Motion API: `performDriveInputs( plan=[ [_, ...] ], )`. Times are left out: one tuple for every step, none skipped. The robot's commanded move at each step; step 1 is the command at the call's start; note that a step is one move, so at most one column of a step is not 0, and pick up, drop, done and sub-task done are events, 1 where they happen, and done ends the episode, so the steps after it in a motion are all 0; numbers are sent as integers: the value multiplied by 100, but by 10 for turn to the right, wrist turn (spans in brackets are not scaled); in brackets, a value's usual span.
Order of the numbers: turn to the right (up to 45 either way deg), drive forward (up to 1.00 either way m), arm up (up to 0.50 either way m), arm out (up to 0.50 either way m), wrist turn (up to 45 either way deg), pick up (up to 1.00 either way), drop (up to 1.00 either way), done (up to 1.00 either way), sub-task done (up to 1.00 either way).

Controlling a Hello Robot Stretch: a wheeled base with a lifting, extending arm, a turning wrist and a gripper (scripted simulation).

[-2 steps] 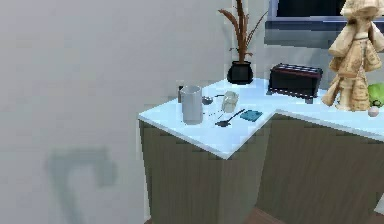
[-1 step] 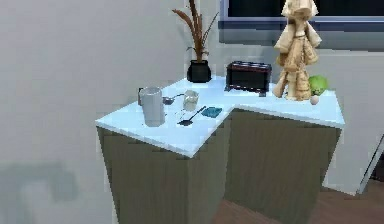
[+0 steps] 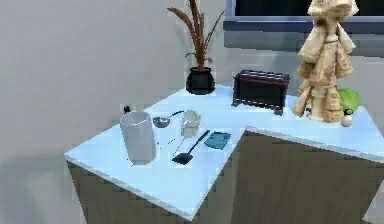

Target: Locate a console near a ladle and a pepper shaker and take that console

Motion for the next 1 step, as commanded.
performDriveInputs(
  plan=[
    [-450,0,0,0,0,0,0,0,0]
  ],
)
